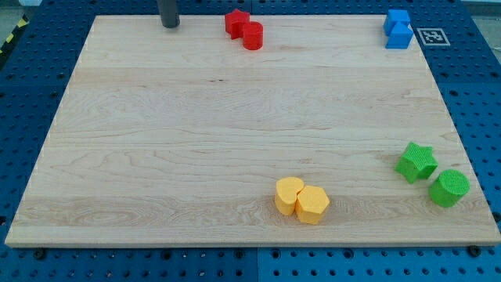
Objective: Push the red star along with the red circle towards the center
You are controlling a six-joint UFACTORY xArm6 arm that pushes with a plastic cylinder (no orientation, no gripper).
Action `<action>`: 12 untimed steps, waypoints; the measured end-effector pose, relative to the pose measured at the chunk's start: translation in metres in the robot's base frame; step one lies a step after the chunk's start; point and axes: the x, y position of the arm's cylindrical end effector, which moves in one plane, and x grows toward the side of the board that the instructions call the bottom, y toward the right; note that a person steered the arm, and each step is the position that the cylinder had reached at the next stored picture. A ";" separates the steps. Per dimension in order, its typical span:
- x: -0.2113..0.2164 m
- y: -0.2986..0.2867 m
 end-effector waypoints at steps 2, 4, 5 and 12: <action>-0.018 0.015; -0.018 0.071; -0.017 0.096; 0.026 0.141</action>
